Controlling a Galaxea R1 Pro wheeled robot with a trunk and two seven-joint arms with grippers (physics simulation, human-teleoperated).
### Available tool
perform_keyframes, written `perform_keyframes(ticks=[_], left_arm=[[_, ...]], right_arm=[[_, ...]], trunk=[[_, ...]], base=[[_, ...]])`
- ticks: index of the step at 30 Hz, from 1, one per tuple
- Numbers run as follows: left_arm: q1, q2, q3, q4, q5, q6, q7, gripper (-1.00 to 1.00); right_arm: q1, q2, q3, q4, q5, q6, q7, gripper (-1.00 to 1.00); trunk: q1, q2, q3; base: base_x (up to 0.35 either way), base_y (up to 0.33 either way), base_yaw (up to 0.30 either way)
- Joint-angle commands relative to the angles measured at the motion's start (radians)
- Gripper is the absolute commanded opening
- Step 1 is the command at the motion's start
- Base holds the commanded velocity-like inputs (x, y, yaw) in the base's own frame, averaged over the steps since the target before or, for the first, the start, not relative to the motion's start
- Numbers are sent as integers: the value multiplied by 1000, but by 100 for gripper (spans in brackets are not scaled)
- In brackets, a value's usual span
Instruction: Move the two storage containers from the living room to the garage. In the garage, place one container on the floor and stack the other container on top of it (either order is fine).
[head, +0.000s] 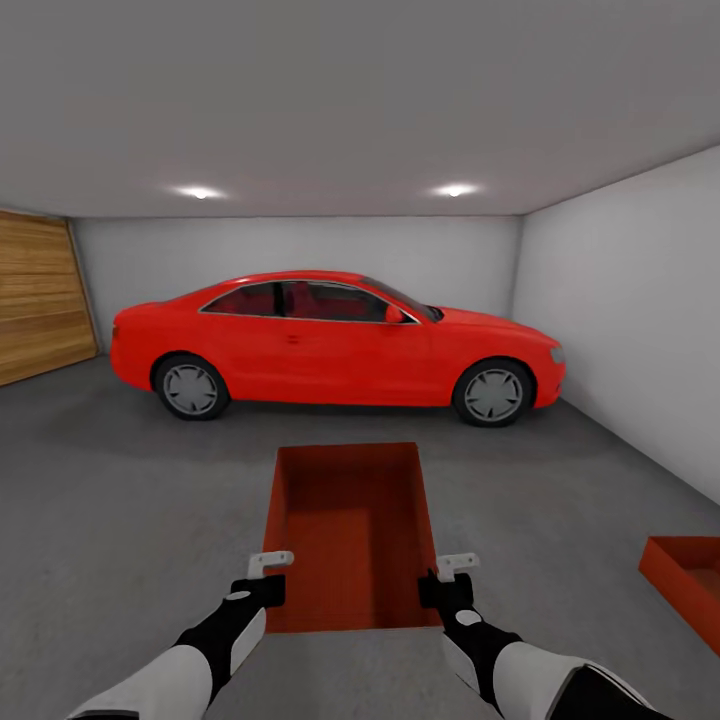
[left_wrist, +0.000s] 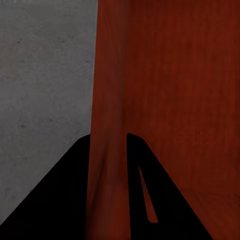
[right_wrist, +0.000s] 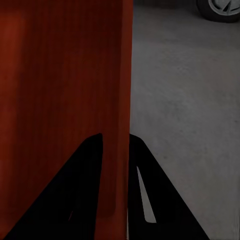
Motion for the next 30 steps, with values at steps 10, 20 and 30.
perform_keyframes(ticks=[10,20,30], left_arm=[[-1,26,30,-6,-6,-3,7,-100],[-1,26,30,-7,-6,-3,7,-100],[-1,26,30,-8,-6,-3,7,-100]], right_arm=[[0,0,-41,3,6,1,-3,-100],[0,0,-41,3,6,1,-3,-100],[0,0,-41,3,6,1,-3,-100]], trunk=[[1,-1,-1],[1,-1,-1],[1,-1,-1]], base=[[322,0,-126],[317,0,-283],[316,45,-284]])
